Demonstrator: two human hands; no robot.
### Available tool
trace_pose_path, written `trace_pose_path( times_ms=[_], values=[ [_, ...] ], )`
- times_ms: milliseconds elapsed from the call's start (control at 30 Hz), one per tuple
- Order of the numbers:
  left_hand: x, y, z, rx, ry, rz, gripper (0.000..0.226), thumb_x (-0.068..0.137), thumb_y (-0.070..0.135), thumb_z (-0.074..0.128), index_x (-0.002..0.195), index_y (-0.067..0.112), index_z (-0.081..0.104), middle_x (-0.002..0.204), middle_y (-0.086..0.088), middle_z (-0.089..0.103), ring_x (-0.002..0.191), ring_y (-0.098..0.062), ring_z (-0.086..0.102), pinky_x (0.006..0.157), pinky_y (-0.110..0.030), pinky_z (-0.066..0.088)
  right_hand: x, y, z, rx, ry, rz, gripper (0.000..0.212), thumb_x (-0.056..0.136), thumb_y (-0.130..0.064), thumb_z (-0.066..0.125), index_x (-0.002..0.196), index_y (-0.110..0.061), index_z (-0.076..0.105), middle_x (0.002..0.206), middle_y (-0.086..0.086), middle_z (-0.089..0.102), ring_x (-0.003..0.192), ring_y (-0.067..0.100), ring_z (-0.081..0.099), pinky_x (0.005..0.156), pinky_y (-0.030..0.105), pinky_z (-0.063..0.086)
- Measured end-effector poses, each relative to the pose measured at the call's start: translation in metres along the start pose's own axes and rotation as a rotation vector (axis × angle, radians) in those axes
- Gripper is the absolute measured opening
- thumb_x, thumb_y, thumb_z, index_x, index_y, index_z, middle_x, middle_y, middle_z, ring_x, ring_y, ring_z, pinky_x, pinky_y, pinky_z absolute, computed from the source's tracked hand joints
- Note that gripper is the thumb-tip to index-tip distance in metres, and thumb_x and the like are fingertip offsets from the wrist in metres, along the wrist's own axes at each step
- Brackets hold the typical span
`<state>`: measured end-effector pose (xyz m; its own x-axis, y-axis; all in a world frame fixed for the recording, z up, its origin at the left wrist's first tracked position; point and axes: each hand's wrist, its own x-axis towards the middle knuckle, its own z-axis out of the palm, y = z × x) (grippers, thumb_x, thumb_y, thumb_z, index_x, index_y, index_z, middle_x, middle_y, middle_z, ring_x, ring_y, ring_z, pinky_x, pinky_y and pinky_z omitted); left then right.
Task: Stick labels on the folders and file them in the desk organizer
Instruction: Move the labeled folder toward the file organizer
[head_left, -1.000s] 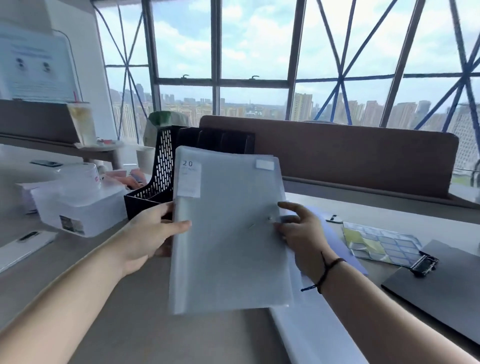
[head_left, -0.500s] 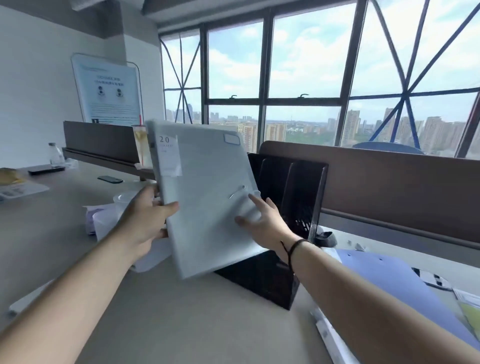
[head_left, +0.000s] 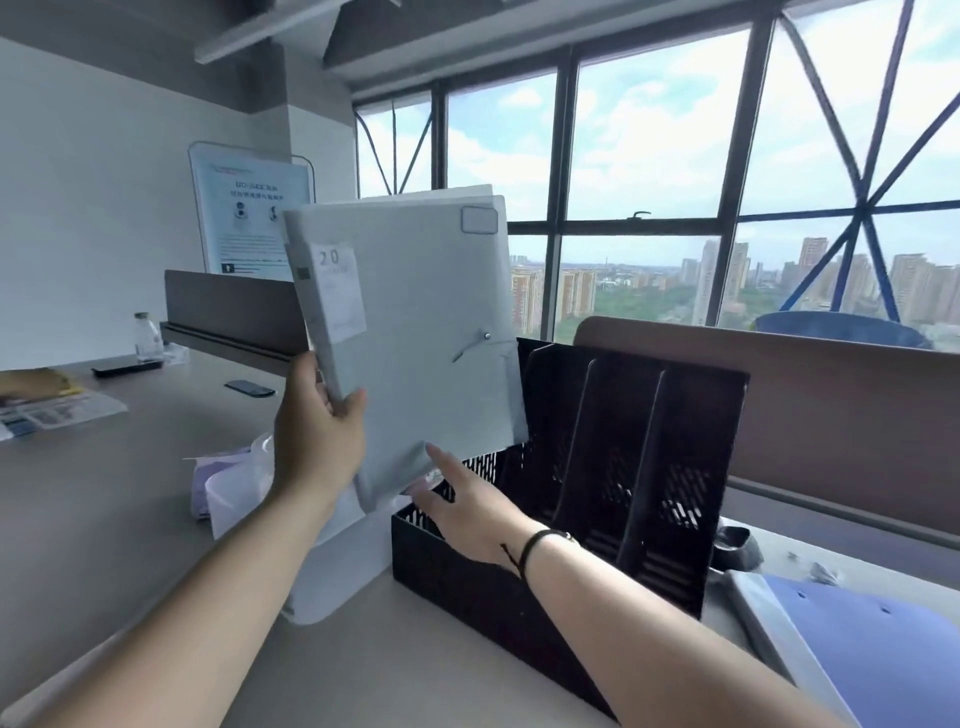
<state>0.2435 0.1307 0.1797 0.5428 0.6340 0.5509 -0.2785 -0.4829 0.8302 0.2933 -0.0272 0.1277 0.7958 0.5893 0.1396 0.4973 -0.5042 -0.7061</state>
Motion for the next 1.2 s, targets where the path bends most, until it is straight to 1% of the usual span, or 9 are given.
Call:
trace_pose_path(
  times_ms=[133, 300, 433, 567, 733, 800, 933, 1100, 1200],
  values=[
    [0.004, -0.015, 0.005, -0.022, 0.004, 0.035, 0.035, 0.089, 0.011, 0.065, 0.105, 0.033, 0.044, 0.093, -0.001, 0.069, 0.086, -0.025, 0.066, 0.072, -0.035, 0.048, 0.017, 0.002, 0.009, -0.01, 0.052, -0.028, 0.064, 0.102, -0.047, 0.044, 0.158, -0.034, 0.015, 0.159, -0.011, 0.029, 0.144, 0.012, 0.033, 0.101, 0.02, 0.03],
    [0.002, -0.032, 0.004, -0.075, 0.03, 0.003, 0.033, 0.089, 0.014, 0.065, 0.115, 0.025, 0.047, 0.103, -0.001, 0.071, 0.092, -0.022, 0.069, 0.086, -0.048, 0.055, 0.024, 0.004, 0.017, -0.006, 0.091, -0.055, 0.064, 0.102, -0.045, 0.046, 0.158, -0.028, 0.018, 0.155, -0.008, 0.033, 0.133, 0.008, 0.042, 0.091, 0.014, 0.029],
    [-0.004, -0.046, 0.001, -0.13, 0.049, -0.053, 0.034, 0.089, 0.014, 0.066, 0.108, 0.034, 0.045, 0.102, 0.003, 0.07, 0.094, -0.019, 0.07, 0.089, -0.051, 0.055, 0.027, 0.01, 0.022, -0.016, 0.122, -0.072, 0.064, 0.101, -0.045, 0.047, 0.157, -0.027, 0.021, 0.155, -0.008, 0.035, 0.133, 0.008, 0.041, 0.094, 0.015, 0.029],
    [-0.006, -0.055, -0.001, -0.142, 0.074, -0.109, 0.038, 0.089, 0.017, 0.066, 0.104, 0.042, 0.042, 0.1, 0.002, 0.072, 0.091, -0.017, 0.071, 0.087, -0.045, 0.057, 0.031, 0.02, 0.029, -0.053, 0.137, -0.089, 0.064, 0.1, -0.049, 0.048, 0.155, -0.027, 0.025, 0.157, -0.009, 0.033, 0.14, 0.008, 0.035, 0.102, 0.014, 0.025],
    [-0.012, -0.063, -0.009, -0.187, 0.122, -0.105, 0.031, 0.09, 0.013, 0.066, 0.111, 0.026, 0.047, 0.096, 0.009, 0.07, 0.091, -0.013, 0.07, 0.081, -0.035, 0.054, 0.031, 0.028, 0.033, -0.08, 0.104, -0.131, 0.062, 0.099, -0.053, 0.047, 0.153, -0.03, 0.029, 0.157, -0.011, 0.03, 0.147, 0.012, 0.026, 0.114, 0.023, 0.026],
    [-0.014, -0.064, -0.009, -0.182, 0.117, -0.109, 0.033, 0.09, 0.011, 0.067, 0.114, 0.024, 0.048, 0.097, 0.012, 0.069, 0.091, -0.01, 0.069, 0.084, -0.037, 0.055, 0.029, 0.029, 0.032, -0.089, 0.094, -0.134, 0.062, 0.099, -0.053, 0.047, 0.153, -0.032, 0.029, 0.156, -0.012, 0.03, 0.147, 0.011, 0.026, 0.112, 0.022, 0.025],
    [-0.008, -0.064, 0.0, -0.171, 0.028, -0.145, 0.04, 0.088, 0.014, 0.07, 0.115, 0.035, 0.048, 0.107, 0.005, 0.07, 0.098, -0.014, 0.069, 0.089, -0.048, 0.057, 0.027, 0.03, 0.024, -0.075, 0.11, -0.123, 0.057, 0.1, -0.045, 0.051, 0.151, -0.03, 0.033, 0.144, -0.011, 0.04, 0.131, 0.011, 0.044, 0.098, 0.015, 0.033],
    [0.004, -0.044, 0.03, -0.065, -0.044, -0.057, 0.037, 0.089, 0.014, 0.069, 0.116, 0.03, 0.047, 0.094, 0.005, 0.067, 0.083, -0.01, 0.064, 0.069, -0.028, 0.047, 0.027, 0.038, 0.007, -0.071, 0.13, -0.06, 0.062, 0.099, -0.041, 0.055, 0.154, -0.028, 0.029, 0.154, -0.01, 0.034, 0.141, 0.01, 0.034, 0.097, 0.009, 0.022],
    [0.013, -0.038, 0.054, -0.006, -0.093, -0.043, 0.036, 0.087, 0.016, 0.069, 0.117, 0.024, 0.051, 0.093, 0.006, 0.066, 0.083, -0.016, 0.064, 0.073, -0.031, 0.049, 0.026, 0.044, 0.0, -0.058, 0.113, -0.005, 0.067, 0.097, -0.045, 0.056, 0.155, -0.03, 0.026, 0.16, -0.007, 0.029, 0.146, 0.012, 0.027, 0.106, 0.015, 0.02]
  ],
)
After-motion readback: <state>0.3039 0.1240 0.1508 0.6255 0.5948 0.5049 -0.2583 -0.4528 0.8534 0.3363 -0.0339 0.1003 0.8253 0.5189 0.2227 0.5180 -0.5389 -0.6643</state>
